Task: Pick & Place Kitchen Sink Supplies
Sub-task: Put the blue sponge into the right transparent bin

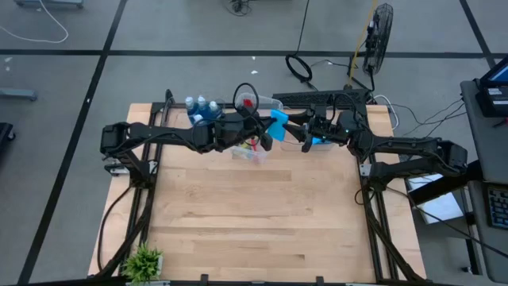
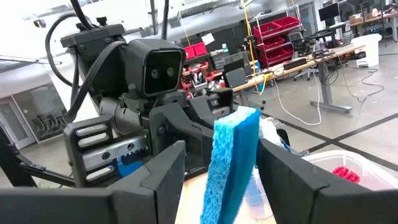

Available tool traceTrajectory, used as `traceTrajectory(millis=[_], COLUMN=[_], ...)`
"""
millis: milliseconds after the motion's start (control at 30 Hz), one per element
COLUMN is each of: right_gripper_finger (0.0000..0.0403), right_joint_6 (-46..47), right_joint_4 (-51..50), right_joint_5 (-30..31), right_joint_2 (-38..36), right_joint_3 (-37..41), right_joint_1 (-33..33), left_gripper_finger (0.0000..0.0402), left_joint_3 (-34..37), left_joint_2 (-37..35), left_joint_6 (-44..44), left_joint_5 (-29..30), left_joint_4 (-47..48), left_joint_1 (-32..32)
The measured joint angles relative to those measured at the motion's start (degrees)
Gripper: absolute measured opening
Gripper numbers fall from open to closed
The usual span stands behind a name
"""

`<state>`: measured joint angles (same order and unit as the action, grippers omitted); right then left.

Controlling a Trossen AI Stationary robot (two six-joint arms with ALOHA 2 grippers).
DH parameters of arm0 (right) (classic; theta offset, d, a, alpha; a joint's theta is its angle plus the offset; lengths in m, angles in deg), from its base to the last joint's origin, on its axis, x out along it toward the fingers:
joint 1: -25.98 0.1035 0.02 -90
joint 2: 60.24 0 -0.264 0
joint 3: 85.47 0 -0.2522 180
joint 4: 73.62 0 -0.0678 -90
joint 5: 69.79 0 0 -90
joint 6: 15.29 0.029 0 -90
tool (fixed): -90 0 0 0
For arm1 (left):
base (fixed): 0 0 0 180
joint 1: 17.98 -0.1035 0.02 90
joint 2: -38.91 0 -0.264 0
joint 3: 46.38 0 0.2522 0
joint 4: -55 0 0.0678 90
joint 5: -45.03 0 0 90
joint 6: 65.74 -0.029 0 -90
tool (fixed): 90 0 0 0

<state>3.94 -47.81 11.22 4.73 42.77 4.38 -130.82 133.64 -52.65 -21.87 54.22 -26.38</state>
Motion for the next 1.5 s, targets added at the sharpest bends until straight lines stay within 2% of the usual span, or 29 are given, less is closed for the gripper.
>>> traceTrajectory(millis=[133, 433, 600, 833, 1033, 1233, 1500], right_gripper_finger=[0.0188, 0.0179, 0.0132, 0.0019, 0.0008, 0.0004, 0.0002], right_joint_6=[0.02, 0.62, 1.07, 1.05, 1.2, 0.93, -0.36], right_joint_4=[-0.18, -3.25, -4.04, -5.25, -6.13, -7.37, -14.98], right_joint_5=[0.02, 0.89, 2.97, 3.36, 4.7, 4.64, 8.24], right_joint_2=[0.0, 0.0, -0.02, -0.04, -0.09, -0.9, -4.82], right_joint_3=[0.02, 0.02, 0.02, 0.02, 0.02, 0.02, 0.02], right_joint_1=[0.38, 0.34, 0.34, 0.33, 0.29, -0.57, -2.92], left_gripper_finger=[0.0, 0.0, 0.0, 0.0003, 0.0006, 0.0052, 0.0163], left_joint_3=[0.0, 0.0, 0.0, 0.0, 0.0, 0.0, -0.1], left_joint_2=[1.86, 2.43, 2.43, 2.43, 2.43, 2.12, -0.69], left_joint_6=[1.28, 2.23, 2.24, 2.25, 2.16, 1.67, -2.57], left_joint_5=[-2.1, -2.68, -3.09, -3.11, -3.38, -3.99, -3.71], left_joint_4=[-3.53, -4.91, -5.03, -4.86, -4.84, -5.05, -4.72], left_joint_1=[0.05, 0.26, 0.22, 0.24, 0.24, -0.04, -0.4])
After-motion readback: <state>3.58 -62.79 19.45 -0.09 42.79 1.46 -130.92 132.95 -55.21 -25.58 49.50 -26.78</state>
